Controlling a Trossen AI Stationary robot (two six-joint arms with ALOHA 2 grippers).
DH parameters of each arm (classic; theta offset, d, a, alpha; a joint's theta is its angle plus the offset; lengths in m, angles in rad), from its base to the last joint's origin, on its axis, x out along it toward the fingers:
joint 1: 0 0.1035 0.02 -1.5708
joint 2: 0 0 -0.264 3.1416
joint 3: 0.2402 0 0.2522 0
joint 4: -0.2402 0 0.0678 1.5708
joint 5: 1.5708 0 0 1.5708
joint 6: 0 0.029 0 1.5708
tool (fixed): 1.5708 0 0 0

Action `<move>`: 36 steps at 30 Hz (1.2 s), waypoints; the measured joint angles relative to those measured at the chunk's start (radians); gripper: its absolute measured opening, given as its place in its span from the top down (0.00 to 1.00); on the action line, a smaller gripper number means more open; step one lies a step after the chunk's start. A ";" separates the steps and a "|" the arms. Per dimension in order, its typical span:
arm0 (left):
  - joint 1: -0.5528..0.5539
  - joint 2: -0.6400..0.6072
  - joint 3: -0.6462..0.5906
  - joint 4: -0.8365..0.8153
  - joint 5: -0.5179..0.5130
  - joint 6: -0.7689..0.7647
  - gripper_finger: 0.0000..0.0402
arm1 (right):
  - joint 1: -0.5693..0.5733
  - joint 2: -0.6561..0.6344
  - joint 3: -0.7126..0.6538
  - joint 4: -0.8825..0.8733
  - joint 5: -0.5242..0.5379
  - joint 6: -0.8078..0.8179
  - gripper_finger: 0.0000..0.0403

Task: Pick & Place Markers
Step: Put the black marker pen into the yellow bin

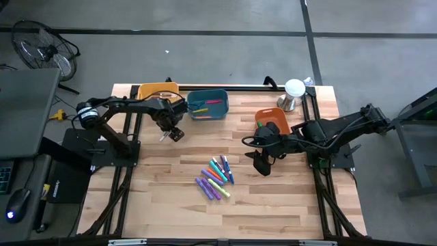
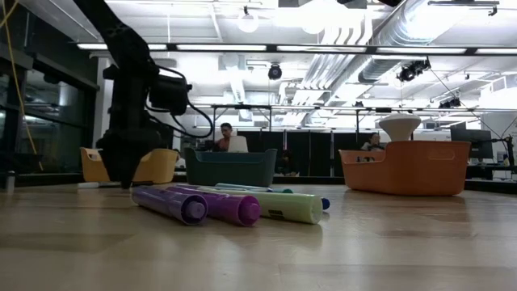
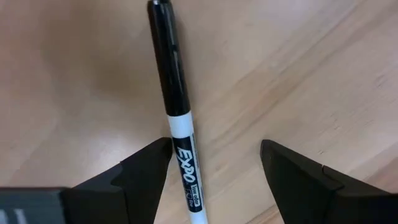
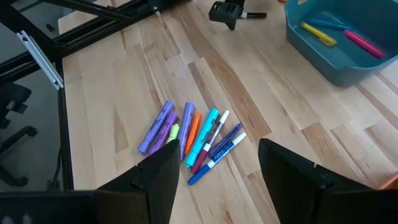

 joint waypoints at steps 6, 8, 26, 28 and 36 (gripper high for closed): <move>-0.042 0.000 -0.010 0.007 0.016 -0.026 0.36 | 0.000 0.000 0.000 0.000 0.014 -0.002 0.49; -0.072 0.000 -0.010 0.011 0.015 -0.043 0.38 | 0.000 0.000 0.000 0.000 0.014 -0.002 0.49; -0.215 0.001 -0.012 0.039 -0.037 -0.182 0.66 | 0.000 0.000 0.000 0.001 0.004 0.003 0.49; -0.223 0.001 -0.012 0.046 -0.036 -0.182 0.66 | 0.000 0.000 0.000 0.001 0.004 0.004 0.49; -0.224 0.001 -0.013 0.056 -0.014 -0.186 0.66 | 0.000 0.000 0.000 0.002 -0.001 0.004 0.49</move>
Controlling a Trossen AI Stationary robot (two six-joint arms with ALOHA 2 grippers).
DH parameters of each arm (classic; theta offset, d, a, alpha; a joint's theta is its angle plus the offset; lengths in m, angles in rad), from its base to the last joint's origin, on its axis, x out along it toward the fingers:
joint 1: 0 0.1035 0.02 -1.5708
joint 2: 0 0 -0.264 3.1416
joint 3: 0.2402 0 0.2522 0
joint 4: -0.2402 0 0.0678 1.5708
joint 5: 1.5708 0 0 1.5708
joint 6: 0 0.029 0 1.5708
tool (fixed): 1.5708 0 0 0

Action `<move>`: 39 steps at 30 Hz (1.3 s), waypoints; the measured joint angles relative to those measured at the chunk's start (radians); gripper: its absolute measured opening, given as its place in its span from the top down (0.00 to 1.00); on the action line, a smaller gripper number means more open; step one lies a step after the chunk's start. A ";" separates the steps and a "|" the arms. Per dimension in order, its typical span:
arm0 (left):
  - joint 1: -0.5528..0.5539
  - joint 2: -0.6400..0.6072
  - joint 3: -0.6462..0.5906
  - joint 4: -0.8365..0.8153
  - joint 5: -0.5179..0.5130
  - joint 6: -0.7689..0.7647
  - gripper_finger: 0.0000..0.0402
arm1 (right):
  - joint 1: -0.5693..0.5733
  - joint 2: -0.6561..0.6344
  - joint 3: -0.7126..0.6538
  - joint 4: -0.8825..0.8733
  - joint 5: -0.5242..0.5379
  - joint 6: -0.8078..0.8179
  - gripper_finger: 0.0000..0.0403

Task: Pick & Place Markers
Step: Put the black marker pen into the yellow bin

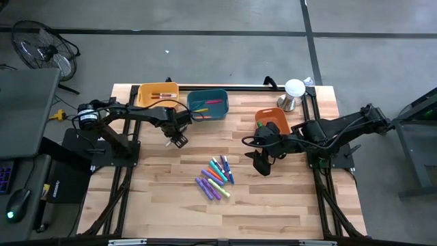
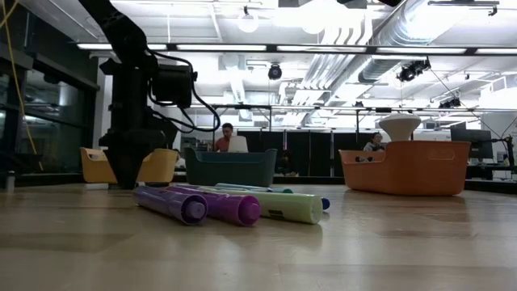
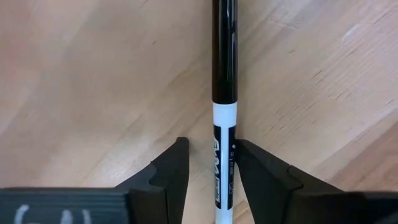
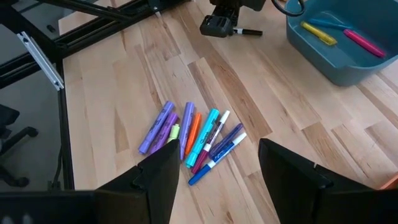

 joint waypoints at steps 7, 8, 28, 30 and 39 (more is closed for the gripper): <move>-0.006 0.000 -0.001 0.004 -0.004 0.002 0.71 | 0.000 0.000 0.000 0.000 0.000 0.004 0.49; -0.006 0.000 -0.001 0.004 -0.002 0.002 0.74 | 0.000 0.000 0.000 0.000 0.000 0.004 0.49; -0.006 0.000 -0.004 0.007 0.008 0.040 0.94 | 0.000 0.000 0.000 0.000 0.000 0.000 0.49; -0.006 0.000 -0.003 0.002 0.008 0.051 0.94 | 0.000 0.000 0.000 0.000 0.000 0.000 0.49; -0.006 0.004 0.054 -0.081 -0.005 0.083 0.94 | 0.000 0.000 0.000 0.000 -0.003 -0.008 0.49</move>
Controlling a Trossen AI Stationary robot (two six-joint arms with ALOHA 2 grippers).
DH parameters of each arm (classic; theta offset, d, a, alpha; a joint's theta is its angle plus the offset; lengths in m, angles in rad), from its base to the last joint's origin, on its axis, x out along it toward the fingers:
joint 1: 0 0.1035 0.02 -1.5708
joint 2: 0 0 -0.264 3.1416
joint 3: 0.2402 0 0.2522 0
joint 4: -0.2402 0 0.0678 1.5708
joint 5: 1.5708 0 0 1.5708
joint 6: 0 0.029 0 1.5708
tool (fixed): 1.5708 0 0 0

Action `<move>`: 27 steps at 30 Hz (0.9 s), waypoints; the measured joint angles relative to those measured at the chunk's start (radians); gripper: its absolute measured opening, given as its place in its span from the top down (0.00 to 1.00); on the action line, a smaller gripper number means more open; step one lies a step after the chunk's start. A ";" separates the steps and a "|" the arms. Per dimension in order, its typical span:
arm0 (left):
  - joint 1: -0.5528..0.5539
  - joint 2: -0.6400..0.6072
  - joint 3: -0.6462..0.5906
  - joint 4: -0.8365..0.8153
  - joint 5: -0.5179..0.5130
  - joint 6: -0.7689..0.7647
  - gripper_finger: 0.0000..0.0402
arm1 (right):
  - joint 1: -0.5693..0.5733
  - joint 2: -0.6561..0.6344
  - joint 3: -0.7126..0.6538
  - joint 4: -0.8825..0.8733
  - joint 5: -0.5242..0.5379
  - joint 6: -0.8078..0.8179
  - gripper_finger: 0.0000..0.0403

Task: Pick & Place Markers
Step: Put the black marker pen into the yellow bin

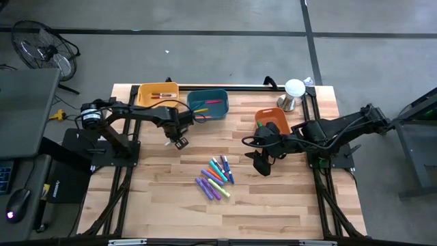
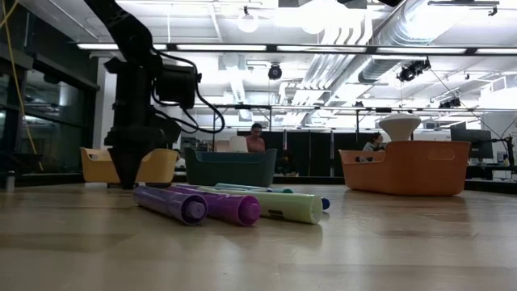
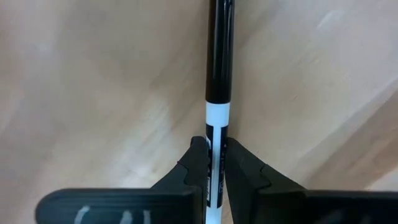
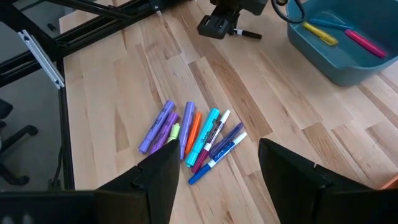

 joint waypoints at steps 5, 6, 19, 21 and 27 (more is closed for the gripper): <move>0.000 0.002 0.040 -0.033 0.030 0.012 0.94 | 0.000 0.000 0.000 0.000 0.000 0.000 0.49; 0.000 0.002 0.043 -0.034 0.038 0.011 0.94 | 0.000 0.000 0.000 0.000 0.000 0.000 0.49; -0.001 0.001 0.052 -0.088 0.063 0.012 0.94 | 0.000 0.000 0.000 0.000 0.000 -0.008 0.49; -0.001 0.001 0.065 -0.128 0.064 0.021 0.94 | 0.000 0.000 0.000 0.000 0.000 -0.011 0.49; 0.000 0.002 0.153 -0.230 0.002 0.066 0.94 | 0.000 0.000 0.000 0.000 0.000 -0.023 0.49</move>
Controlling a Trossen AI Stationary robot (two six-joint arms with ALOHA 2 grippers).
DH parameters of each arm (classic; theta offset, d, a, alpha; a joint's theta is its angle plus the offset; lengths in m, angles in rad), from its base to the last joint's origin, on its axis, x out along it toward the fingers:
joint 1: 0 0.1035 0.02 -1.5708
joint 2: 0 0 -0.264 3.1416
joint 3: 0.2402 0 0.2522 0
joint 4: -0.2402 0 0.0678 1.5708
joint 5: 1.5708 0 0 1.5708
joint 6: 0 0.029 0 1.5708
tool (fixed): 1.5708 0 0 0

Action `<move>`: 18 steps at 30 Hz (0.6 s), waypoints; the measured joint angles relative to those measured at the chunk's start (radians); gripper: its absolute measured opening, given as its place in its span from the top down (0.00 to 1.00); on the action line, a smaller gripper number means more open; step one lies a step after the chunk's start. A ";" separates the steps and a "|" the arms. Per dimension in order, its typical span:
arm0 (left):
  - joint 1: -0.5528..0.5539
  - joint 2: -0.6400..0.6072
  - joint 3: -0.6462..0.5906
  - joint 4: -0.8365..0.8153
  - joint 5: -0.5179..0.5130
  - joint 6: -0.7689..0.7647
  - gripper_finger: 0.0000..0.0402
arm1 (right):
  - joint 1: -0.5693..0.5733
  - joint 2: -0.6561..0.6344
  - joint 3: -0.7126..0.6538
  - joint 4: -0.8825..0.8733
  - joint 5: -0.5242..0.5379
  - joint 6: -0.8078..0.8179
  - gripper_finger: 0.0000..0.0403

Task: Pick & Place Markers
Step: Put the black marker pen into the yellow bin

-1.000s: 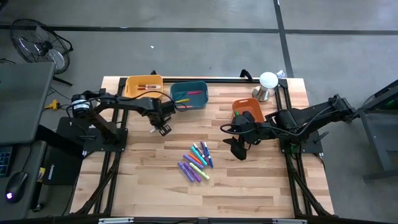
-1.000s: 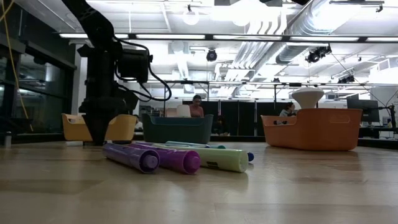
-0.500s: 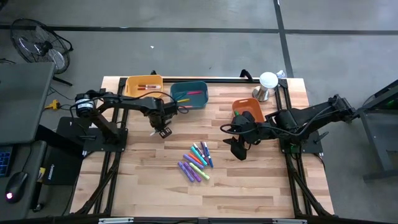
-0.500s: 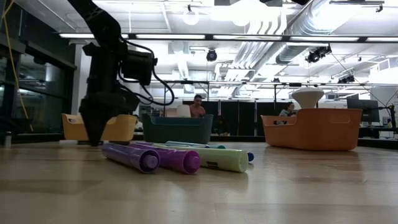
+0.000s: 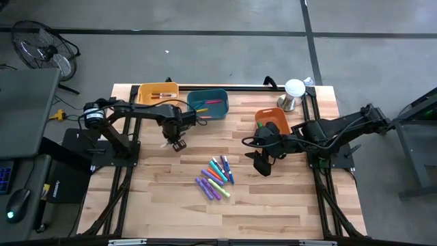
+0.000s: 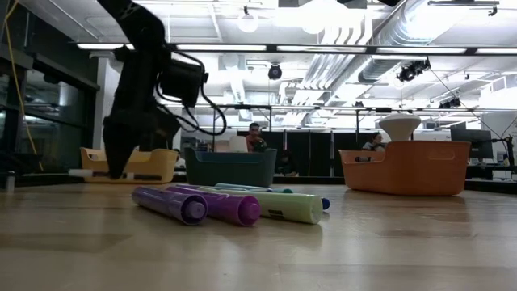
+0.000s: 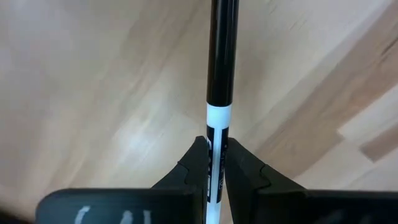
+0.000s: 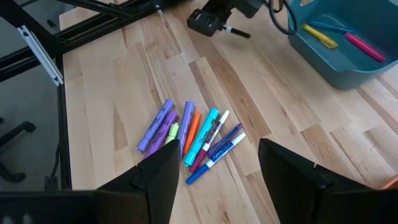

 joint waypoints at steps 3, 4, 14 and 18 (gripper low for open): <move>0.001 -0.001 0.061 -0.068 -0.047 0.032 0.94 | 0.000 0.000 0.000 0.000 0.000 0.000 0.49; 0.001 -0.002 0.082 -0.095 -0.066 0.045 0.94 | 0.000 0.000 0.000 0.000 0.000 0.000 0.49; 0.136 -0.003 0.242 -0.249 -0.168 0.172 0.94 | 0.000 0.000 0.000 0.000 0.001 0.000 0.49; 0.227 -0.003 0.286 -0.263 -0.180 0.251 0.94 | 0.000 0.000 0.000 0.000 0.003 0.000 0.49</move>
